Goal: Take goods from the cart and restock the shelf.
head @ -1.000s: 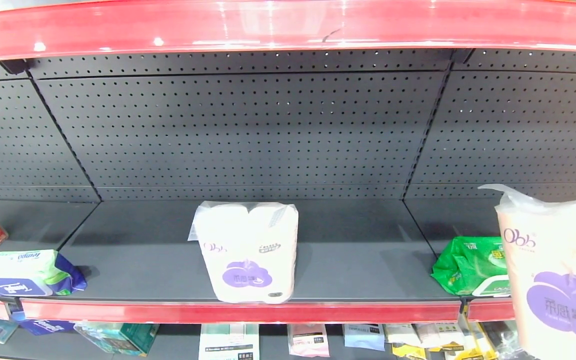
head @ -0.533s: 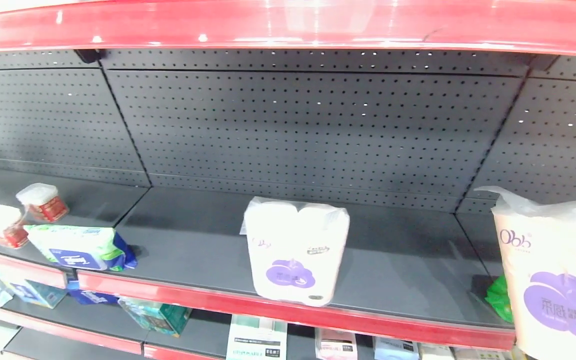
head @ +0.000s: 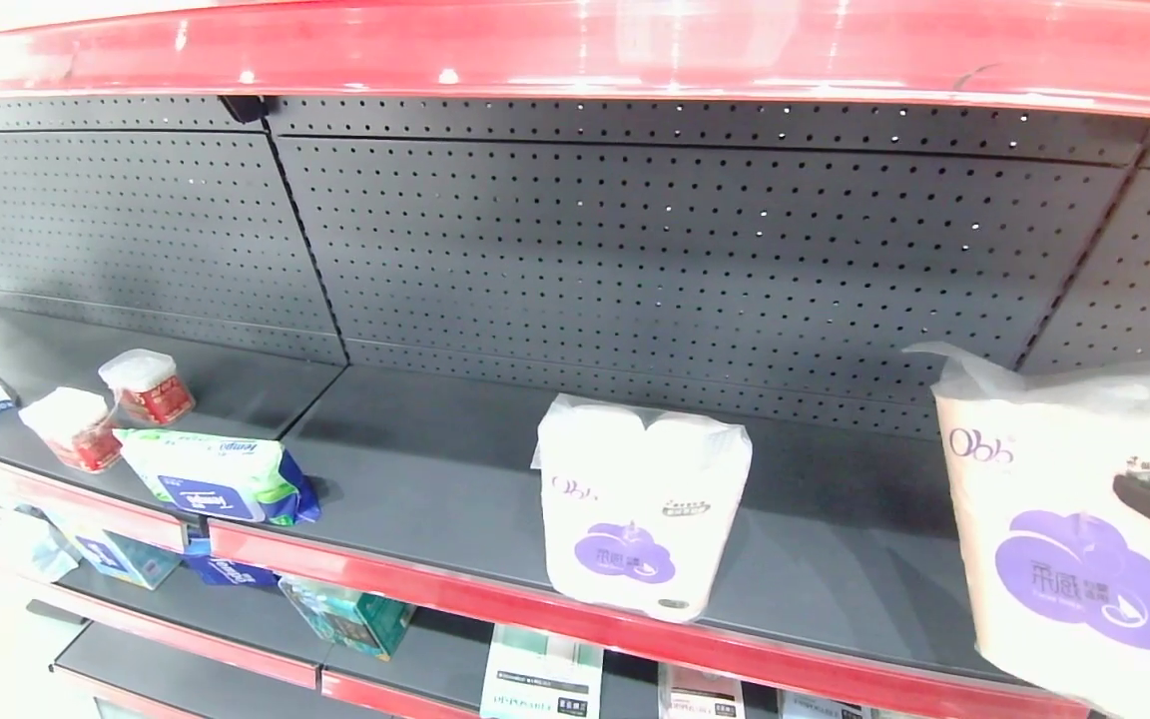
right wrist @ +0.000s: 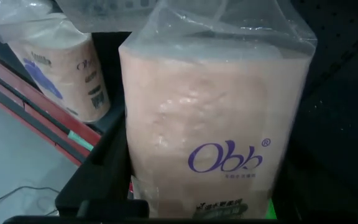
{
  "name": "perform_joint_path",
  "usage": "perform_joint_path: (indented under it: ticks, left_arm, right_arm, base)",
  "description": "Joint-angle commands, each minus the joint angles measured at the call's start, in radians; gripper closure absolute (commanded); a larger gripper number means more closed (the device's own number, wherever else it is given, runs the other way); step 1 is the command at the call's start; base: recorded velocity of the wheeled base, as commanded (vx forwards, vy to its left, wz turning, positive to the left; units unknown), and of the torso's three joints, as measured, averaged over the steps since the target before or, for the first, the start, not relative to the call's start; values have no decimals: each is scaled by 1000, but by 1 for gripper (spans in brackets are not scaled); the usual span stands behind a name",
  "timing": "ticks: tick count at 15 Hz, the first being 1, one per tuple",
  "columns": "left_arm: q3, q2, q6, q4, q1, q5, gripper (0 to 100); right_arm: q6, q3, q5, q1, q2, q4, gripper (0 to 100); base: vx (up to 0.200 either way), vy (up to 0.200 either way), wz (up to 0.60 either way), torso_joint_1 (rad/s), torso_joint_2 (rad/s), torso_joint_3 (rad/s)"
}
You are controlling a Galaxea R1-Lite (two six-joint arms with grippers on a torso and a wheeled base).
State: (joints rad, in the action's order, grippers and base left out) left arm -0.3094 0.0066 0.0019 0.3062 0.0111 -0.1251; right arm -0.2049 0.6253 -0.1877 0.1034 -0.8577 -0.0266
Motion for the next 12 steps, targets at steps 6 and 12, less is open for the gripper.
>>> perform_joint_path:
  ticks: [6,12]
  left_arm:
    - [150,13,-23,-107,-171,137,0]
    - [305,-7,-5,-355,-191,76,0]
  right_arm:
    - [2,-9,-35,-1,-195,137,100]
    - [2,-35,-35,-4,-187,140,100]
  base:
    - [0,0,0,0,0,0]
    - [0,0,0,0,0,0]
